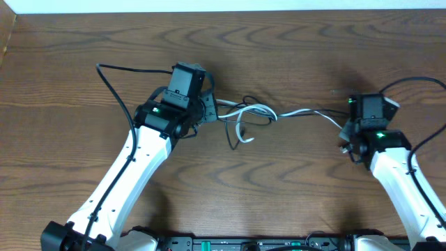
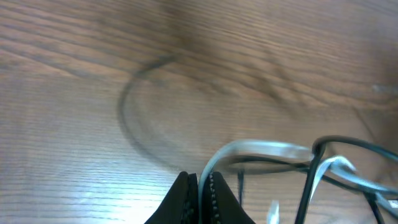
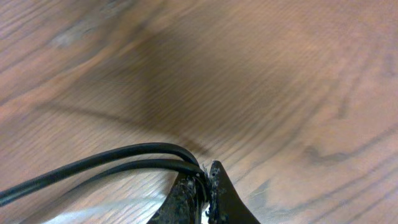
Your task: Untangle cables
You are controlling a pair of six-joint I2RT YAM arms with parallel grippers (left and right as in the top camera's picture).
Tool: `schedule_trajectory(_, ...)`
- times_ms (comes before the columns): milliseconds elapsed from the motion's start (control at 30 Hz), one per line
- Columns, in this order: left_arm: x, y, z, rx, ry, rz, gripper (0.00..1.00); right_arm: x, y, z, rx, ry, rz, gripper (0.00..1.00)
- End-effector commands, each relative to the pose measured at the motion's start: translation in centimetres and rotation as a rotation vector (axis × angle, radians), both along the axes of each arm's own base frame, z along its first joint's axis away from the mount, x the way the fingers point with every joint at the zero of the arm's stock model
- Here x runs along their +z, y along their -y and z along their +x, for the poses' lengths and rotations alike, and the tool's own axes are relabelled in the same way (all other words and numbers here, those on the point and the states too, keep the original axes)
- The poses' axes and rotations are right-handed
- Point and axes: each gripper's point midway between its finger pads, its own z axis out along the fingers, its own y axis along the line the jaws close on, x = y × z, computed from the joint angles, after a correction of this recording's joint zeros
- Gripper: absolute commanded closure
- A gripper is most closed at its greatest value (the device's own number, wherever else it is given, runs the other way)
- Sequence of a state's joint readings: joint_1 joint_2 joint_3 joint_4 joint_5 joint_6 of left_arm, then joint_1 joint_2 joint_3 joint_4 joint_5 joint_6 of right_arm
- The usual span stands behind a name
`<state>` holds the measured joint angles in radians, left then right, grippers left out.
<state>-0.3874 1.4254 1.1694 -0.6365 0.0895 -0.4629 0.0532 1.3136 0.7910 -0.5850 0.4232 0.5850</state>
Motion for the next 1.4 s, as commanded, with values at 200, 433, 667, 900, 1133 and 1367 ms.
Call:
schedule_trajectory(200, 4.0, 6.9, -0.3, -0.301, 0.075, -0.318, 0.92, 3.6, -12.5, 5.0, 0.740, 0.228, 0.436, 0.42)
schedule_trajectory(433, 3.5, 7.4, -1.1, -0.356, 0.063, -0.298, 0.92, 3.9, -15.5, 3.9, 0.846, 0.217, 0.513, 0.18)
schedule_trajectory(667, 7.7, 11.7, -2.5, -0.603, 0.178, -0.493, 0.92, 4.0, -17.7, 3.2, 0.925, 0.206, 0.515, 0.10)
schedule_trajectory(900, 11.0, 13.5, -3.2, -0.692, 0.230, -0.645, 0.92, 6.8, -22.6, 2.5, 1.205, 0.327, 0.555, 0.07)
schedule_trajectory(1133, 15.1, 14.9, -6.9, -0.949, 0.266, -0.839, 0.92, 9.9, -24.5, 3.8, 1.298, 0.489, 0.513, 0.11)
schedule_trajectory(1367, 17.4, 15.0, -8.4, -1.048, 0.273, -0.930, 0.92, 12.5, -25.7, 4.7, 1.340, 0.620, 0.479, 0.54)
